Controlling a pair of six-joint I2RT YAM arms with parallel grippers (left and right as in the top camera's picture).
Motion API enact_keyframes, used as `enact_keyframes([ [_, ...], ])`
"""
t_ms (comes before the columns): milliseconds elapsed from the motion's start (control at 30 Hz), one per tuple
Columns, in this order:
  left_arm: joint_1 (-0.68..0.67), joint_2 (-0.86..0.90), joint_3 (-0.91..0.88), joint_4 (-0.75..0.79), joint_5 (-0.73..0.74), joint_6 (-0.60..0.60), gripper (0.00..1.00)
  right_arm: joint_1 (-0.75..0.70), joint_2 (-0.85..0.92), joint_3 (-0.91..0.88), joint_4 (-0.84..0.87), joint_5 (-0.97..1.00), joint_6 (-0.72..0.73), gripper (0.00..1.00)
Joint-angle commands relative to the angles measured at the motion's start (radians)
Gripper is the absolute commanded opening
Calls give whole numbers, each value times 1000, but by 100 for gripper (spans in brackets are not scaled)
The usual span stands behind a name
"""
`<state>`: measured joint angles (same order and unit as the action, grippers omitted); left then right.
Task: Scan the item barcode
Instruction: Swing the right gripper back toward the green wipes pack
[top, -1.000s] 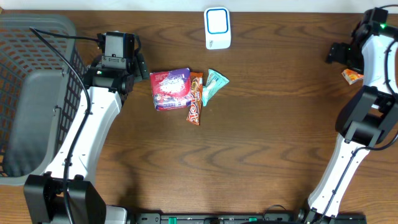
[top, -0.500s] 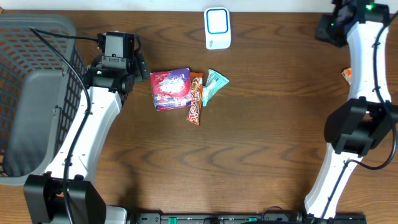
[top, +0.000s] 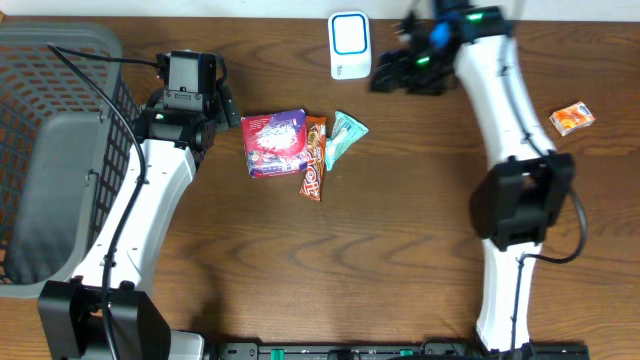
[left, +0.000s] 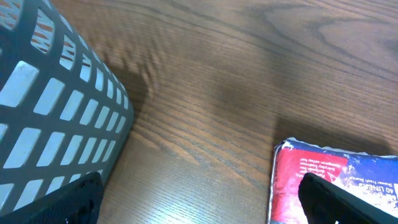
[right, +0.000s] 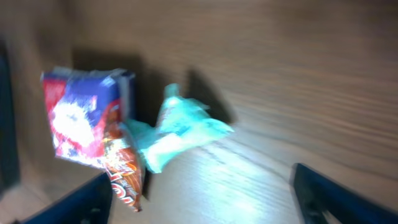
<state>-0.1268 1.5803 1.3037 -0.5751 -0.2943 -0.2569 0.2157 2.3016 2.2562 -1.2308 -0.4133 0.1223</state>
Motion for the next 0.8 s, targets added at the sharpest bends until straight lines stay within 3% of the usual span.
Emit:
enact_keyframes([
  [0, 2, 2, 6, 0, -13, 13, 99, 80, 23, -42, 13, 64, 79, 99],
  [33, 2, 2, 6, 0, -13, 13, 99, 116, 23, -62, 23, 140, 209, 99],
  [167, 2, 2, 6, 0, -13, 13, 99, 155, 23, -103, 41, 175, 380, 99],
  [300, 2, 2, 6, 0, -13, 13, 99, 169, 24, -145, 39, 175, 401, 99],
  [367, 2, 2, 6, 0, -13, 13, 99, 169, 24, -168, 39, 171, 401, 86],
  [433, 2, 2, 6, 0, -13, 13, 99, 170, 24, -206, 44, 172, 405, 79],
  [633, 2, 2, 6, 0, -13, 13, 99, 171, 24, -314, 113, 157, 493, 68],
  [767, 2, 2, 6, 0, -13, 13, 100, 172, 24, -391, 227, 80, 509, 68],
])
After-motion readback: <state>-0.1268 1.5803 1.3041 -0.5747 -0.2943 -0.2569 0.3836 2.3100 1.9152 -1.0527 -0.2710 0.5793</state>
